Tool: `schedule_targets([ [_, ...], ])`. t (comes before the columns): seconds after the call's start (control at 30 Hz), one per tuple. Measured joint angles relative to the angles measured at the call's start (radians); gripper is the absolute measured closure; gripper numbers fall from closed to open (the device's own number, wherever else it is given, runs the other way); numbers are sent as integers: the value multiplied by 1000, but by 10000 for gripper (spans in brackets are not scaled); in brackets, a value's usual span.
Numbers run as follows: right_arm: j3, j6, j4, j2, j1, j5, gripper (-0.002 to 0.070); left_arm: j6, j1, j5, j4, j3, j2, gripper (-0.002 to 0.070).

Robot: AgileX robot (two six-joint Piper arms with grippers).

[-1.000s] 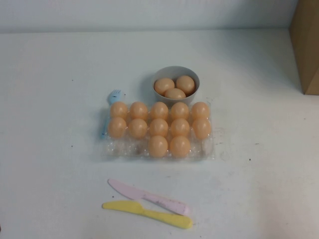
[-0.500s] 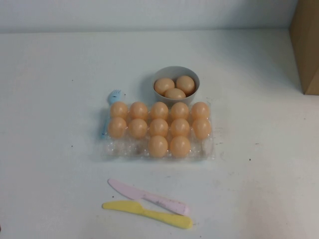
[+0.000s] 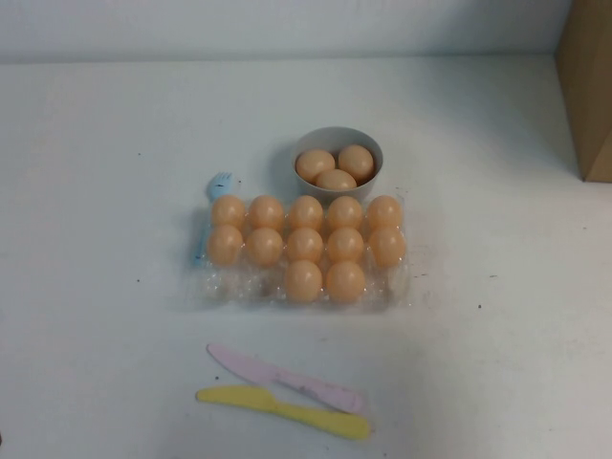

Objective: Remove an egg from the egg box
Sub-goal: Pick up the egg from the plastic box

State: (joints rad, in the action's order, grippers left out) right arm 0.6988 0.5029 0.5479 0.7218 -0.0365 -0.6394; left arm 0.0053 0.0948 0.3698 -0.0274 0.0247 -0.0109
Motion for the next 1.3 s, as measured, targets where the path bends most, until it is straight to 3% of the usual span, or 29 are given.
schedule_targets([
  [0.23,233,32,-13,283,16,-183,694,0,0,0,0,0,0,680],
  [0.53,516,43,-31,674,165,-377,694,0,0,0,0,0,0,680],
  [0.9,863,-6,-339,1032,441,-568,680,0,0,0,0,0,0,680],
  [1.03,930,62,-366,1120,521,-565,558,0,0,0,0,0,0,680],
  [1.2,964,193,-366,1199,588,-501,307,0,0,0,0,0,0,680],
  [1.3,966,274,-361,1221,607,-445,246,0,0,0,0,0,0,680],
])
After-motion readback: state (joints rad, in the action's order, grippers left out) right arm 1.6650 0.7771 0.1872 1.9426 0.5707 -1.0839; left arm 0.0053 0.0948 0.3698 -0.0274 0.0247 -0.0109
